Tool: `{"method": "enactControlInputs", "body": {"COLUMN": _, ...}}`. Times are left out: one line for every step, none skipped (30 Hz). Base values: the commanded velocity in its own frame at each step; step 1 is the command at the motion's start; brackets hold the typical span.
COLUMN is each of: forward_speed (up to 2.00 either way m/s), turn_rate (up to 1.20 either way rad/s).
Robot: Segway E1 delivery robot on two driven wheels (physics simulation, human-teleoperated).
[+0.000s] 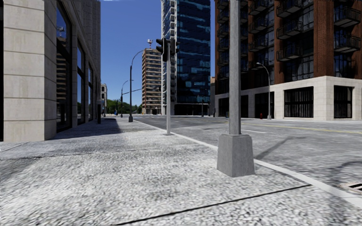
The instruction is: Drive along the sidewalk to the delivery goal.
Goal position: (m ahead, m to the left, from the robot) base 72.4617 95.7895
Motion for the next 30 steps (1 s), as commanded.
{"method": "enactControlInputs", "body": {"forward_speed": 1.24, "turn_rate": 0.33}}
{"method": "enactControlInputs", "body": {"forward_speed": 1.24, "turn_rate": 0.33}}
{"method": "enactControlInputs", "body": {"forward_speed": 1.24, "turn_rate": 0.33}}
{"method": "enactControlInputs", "body": {"forward_speed": 1.24, "turn_rate": 0.31}}
{"method": "enactControlInputs", "body": {"forward_speed": 1.24, "turn_rate": 0.31}}
{"method": "enactControlInputs", "body": {"forward_speed": 1.31, "turn_rate": 0.30}}
{"method": "enactControlInputs", "body": {"forward_speed": 1.48, "turn_rate": 0.30}}
{"method": "enactControlInputs", "body": {"forward_speed": 1.48, "turn_rate": 0.30}}
{"method": "enactControlInputs", "body": {"forward_speed": 1.60, "turn_rate": 0.30}}
{"method": "enactControlInputs", "body": {"forward_speed": 1.64, "turn_rate": 0.30}}
{"method": "enactControlInputs", "body": {"forward_speed": 1.65, "turn_rate": 0.28}}
{"method": "enactControlInputs", "body": {"forward_speed": 1.65, "turn_rate": 0.28}}
{"method": "enactControlInputs", "body": {"forward_speed": 1.65, "turn_rate": 0.28}}
{"method": "enactControlInputs", "body": {"forward_speed": 1.65, "turn_rate": 0.28}}
{"method": "enactControlInputs", "body": {"forward_speed": 1.65, "turn_rate": 0.28}}
{"method": "enactControlInputs", "body": {"forward_speed": 1.65, "turn_rate": 0.28}}
{"method": "enactControlInputs", "body": {"forward_speed": 1.65, "turn_rate": 0.28}}
{"method": "enactControlInputs", "body": {"forward_speed": 1.65, "turn_rate": 0.28}}
{"method": "enactControlInputs", "body": {"forward_speed": 1.65, "turn_rate": 0.28}}
{"method": "enactControlInputs", "body": {"forward_speed": 1.65, "turn_rate": 0.28}}
{"method": "enactControlInputs", "body": {"forward_speed": 1.65, "turn_rate": 0.28}}
{"method": "enactControlInputs", "body": {"forward_speed": 1.65, "turn_rate": 0.28}}
{"method": "enactControlInputs", "body": {"forward_speed": 1.65, "turn_rate": 0.28}}
{"method": "enactControlInputs", "body": {"forward_speed": 1.65, "turn_rate": 0.28}}
{"method": "enactControlInputs", "body": {"forward_speed": 1.65, "turn_rate": 0.28}}
{"method": "enactControlInputs", "body": {"forward_speed": 1.65, "turn_rate": 0.28}}
{"method": "enactControlInputs", "body": {"forward_speed": 1.65, "turn_rate": 0.28}}
{"method": "enactControlInputs", "body": {"forward_speed": 1.65, "turn_rate": 0.28}}
{"method": "enactControlInputs", "body": {"forward_speed": 1.65, "turn_rate": 0.28}}
{"method": "enactControlInputs", "body": {"forward_speed": 1.65, "turn_rate": 0.28}}
